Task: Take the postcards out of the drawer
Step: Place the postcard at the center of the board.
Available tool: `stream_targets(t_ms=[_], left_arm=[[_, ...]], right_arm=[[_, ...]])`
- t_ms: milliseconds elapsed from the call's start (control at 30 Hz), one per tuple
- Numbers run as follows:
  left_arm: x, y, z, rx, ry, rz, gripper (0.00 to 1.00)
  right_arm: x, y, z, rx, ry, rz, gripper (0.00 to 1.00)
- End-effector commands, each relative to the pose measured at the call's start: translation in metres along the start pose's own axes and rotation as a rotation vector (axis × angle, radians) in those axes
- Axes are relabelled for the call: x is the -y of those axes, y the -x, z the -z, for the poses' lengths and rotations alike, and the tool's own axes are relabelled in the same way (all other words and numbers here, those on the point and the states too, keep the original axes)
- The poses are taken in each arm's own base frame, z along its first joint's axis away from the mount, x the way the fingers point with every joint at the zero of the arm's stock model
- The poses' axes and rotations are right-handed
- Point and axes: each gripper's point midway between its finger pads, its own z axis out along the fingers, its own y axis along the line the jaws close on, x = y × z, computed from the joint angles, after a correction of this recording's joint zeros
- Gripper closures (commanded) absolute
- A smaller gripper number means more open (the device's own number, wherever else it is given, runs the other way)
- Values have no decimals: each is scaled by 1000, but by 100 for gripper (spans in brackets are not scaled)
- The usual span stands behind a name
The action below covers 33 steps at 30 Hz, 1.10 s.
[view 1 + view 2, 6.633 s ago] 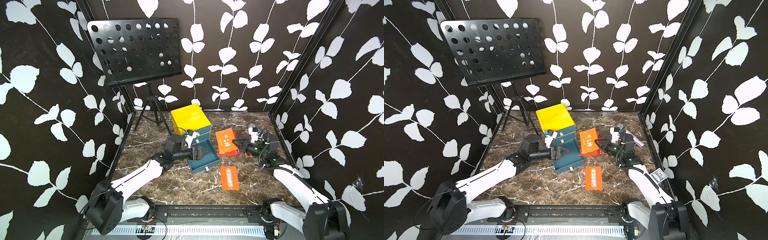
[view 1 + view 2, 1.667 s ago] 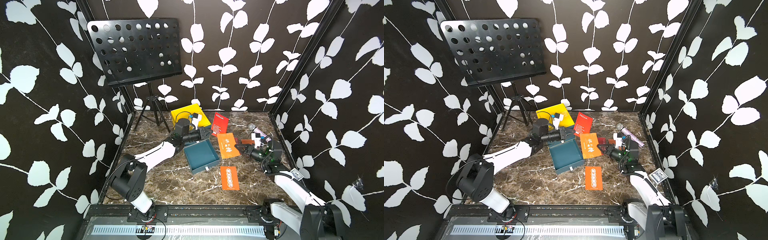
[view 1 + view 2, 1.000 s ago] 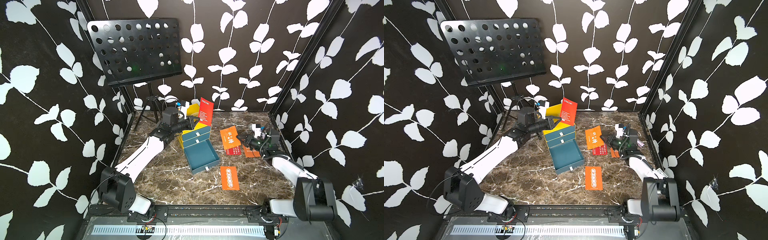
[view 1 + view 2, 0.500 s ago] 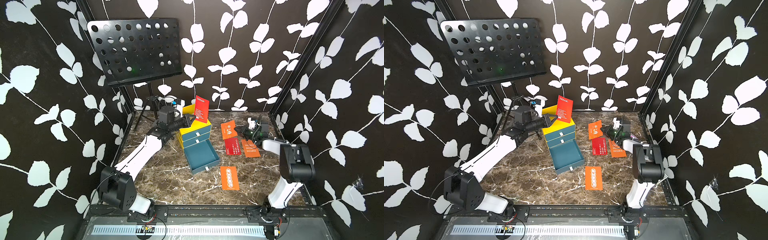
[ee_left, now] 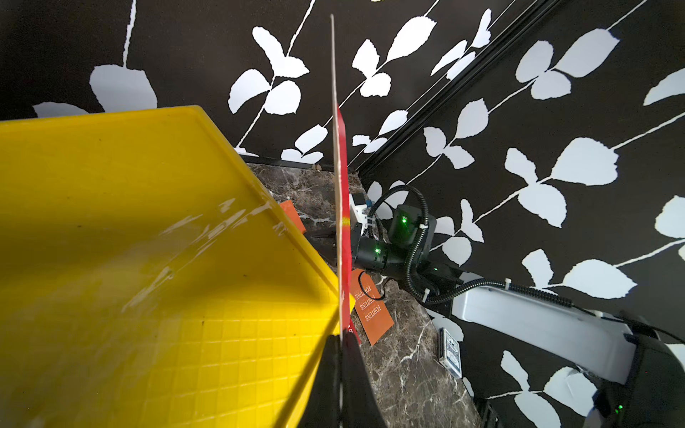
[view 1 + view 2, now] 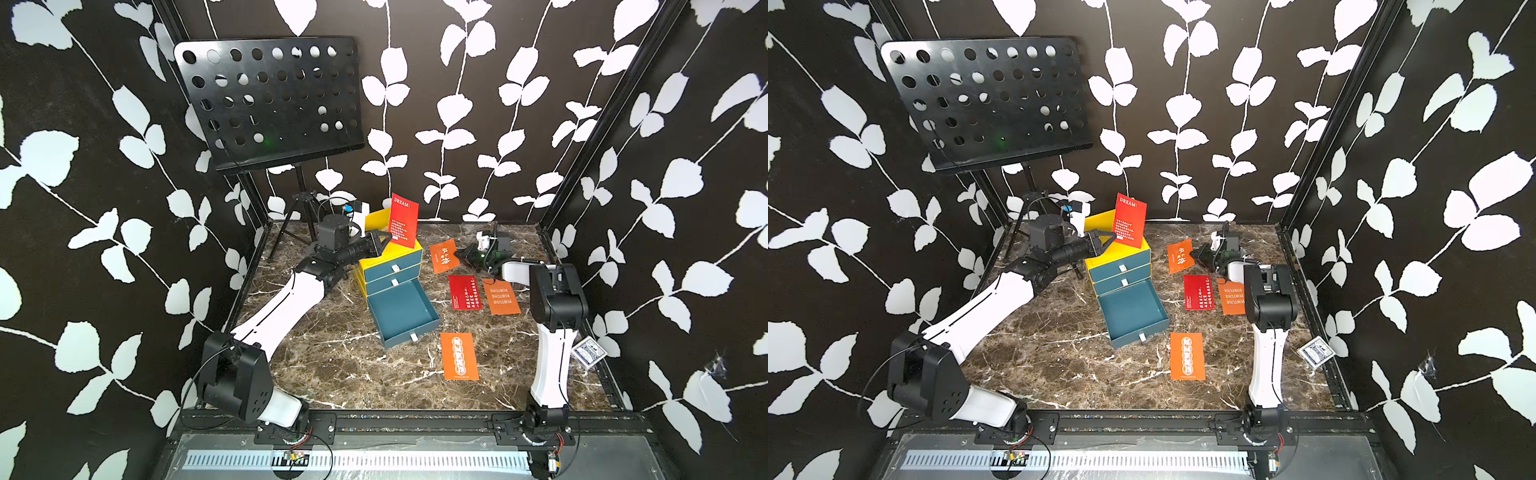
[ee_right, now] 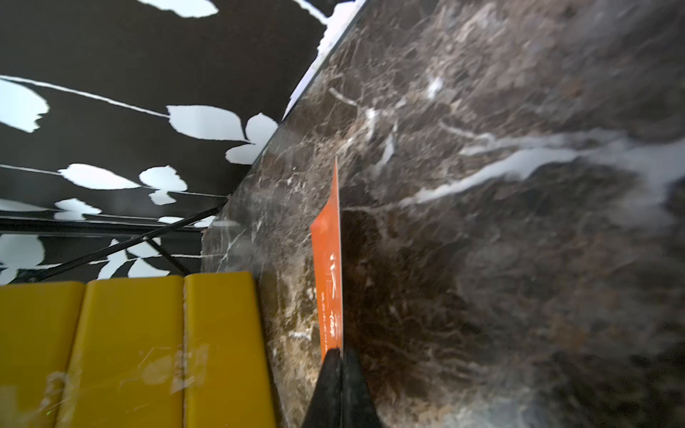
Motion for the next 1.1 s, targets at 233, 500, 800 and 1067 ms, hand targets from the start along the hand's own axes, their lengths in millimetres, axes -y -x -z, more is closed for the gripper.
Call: stream_targets(t_ms=[233,500,800,1067], left_arm=[[14,6,3,11,-73,-13,100],[27,3,2,7,-156,20,100],[46,-14,-7,-35,-207,16,100],[80,-38,-20,-94,-315,29,100]], right_arm=[[24,19,24,38,-210,89,61],[-47,27,83,78,-106,217,49],[-135,-5,161,104,124,316,36],[-197,-42,205,121,345,390,33]])
